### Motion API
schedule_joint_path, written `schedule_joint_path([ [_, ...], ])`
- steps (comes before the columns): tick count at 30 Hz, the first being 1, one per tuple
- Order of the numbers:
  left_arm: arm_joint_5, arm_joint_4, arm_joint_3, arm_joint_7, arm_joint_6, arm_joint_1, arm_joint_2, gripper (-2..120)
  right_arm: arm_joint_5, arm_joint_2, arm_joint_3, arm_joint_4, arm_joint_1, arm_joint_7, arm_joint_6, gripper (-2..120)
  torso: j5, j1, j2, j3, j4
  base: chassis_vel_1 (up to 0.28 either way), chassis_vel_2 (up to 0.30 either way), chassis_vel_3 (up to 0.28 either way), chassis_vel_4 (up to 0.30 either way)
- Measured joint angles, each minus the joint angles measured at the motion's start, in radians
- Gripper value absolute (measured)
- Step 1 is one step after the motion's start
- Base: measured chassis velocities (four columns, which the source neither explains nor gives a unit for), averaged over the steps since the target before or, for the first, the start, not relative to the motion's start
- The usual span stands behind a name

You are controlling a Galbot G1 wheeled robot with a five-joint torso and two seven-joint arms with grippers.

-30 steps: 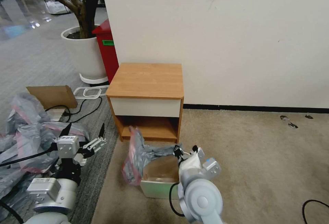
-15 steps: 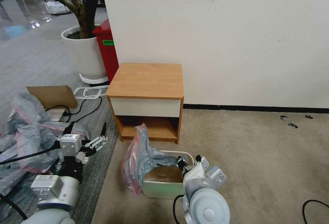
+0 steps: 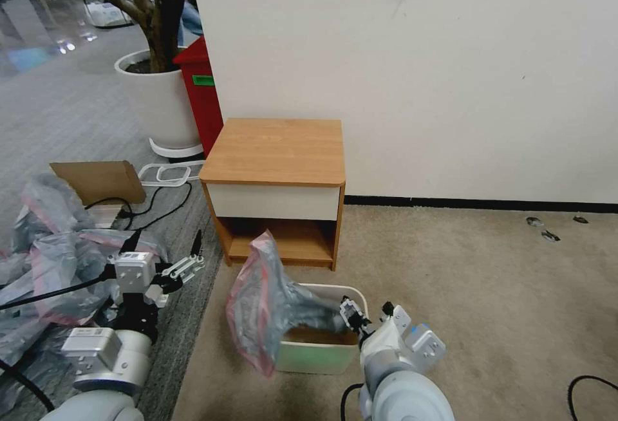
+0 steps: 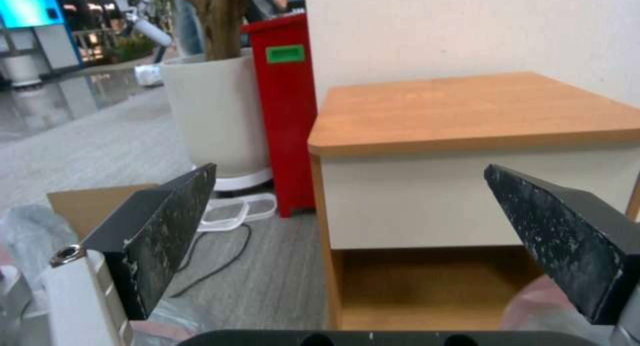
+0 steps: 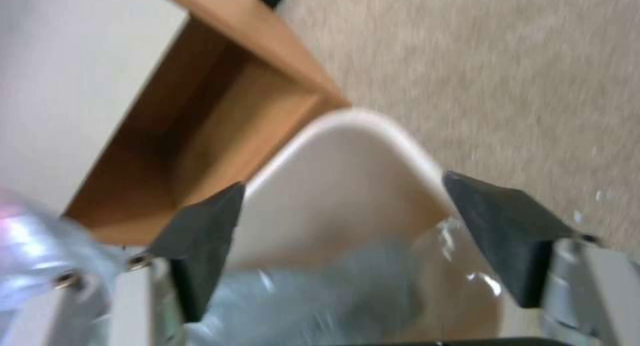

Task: Pick up the garbage bag from the table and place it over the trash can.

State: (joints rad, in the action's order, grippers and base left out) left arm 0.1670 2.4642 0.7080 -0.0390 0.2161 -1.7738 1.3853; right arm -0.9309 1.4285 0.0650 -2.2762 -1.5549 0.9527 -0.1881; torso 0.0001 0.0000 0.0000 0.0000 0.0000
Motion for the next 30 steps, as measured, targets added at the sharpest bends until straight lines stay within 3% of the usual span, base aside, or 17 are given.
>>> schedule_joint_path([
  [2,-0.001,-0.005,-0.004,0.012,0.0,-0.001,-0.003,100,0.027,-0.001,0.023,-0.009,-0.007,-0.048,-0.004,90,0.0,0.0,0.0,0.0,0.0,0.0,0.0,0.0,0.0],
  [4,-0.005,-0.012,-0.017,0.026,0.001,-0.001,-0.008,100,0.114,-0.002,0.082,-0.011,-0.019,-0.186,-0.008,99,0.0,0.0,0.0,0.0,0.0,0.0,0.0,0.0,0.0],
  [5,-0.005,-0.012,-0.017,0.026,0.001,-0.001,-0.008,100,0.114,-0.002,0.082,-0.011,-0.019,-0.186,-0.008,99,0.0,0.0,0.0,0.0,0.0,0.0,0.0,0.0,0.0],
  [9,-0.036,-0.024,-0.04,0.049,0.007,-0.002,-0.015,100,0.296,-0.009,0.192,-0.001,-0.024,-0.452,0.009,100,-0.0001,0.0,0.0,0.0,0.0,0.0,0.0,0.0,0.0],
  [10,-0.036,-0.024,-0.04,0.049,0.007,-0.002,-0.015,100,0.296,-0.009,0.192,-0.001,-0.024,-0.452,0.009,100,-0.0001,0.0,0.0,0.0,0.0,0.0,0.0,0.0,0.0],
  [14,-0.072,-0.044,-0.097,0.068,0.021,0.001,-0.043,100,0.463,-0.025,0.274,0.028,-0.024,-0.636,0.064,100,-0.0001,0.0,0.0,0.0,0.0,0.0,0.0,0.0,0.0],
  [23,-0.136,-0.081,-0.281,0.062,0.077,0.038,-0.097,100,0.552,-0.017,0.277,0.05,-0.053,-0.696,0.112,100,0.0,0.0,0.0,0.0,0.0,0.0,0.0,0.0,0.0],
  [30,-0.175,-0.147,-0.368,0.033,0.105,0.063,-0.088,100,0.552,-0.019,0.281,0.051,-0.054,-0.693,0.121,100,0.0,0.0,0.0,0.0,-0.0001,0.0,0.0,0.0,0.0],
])
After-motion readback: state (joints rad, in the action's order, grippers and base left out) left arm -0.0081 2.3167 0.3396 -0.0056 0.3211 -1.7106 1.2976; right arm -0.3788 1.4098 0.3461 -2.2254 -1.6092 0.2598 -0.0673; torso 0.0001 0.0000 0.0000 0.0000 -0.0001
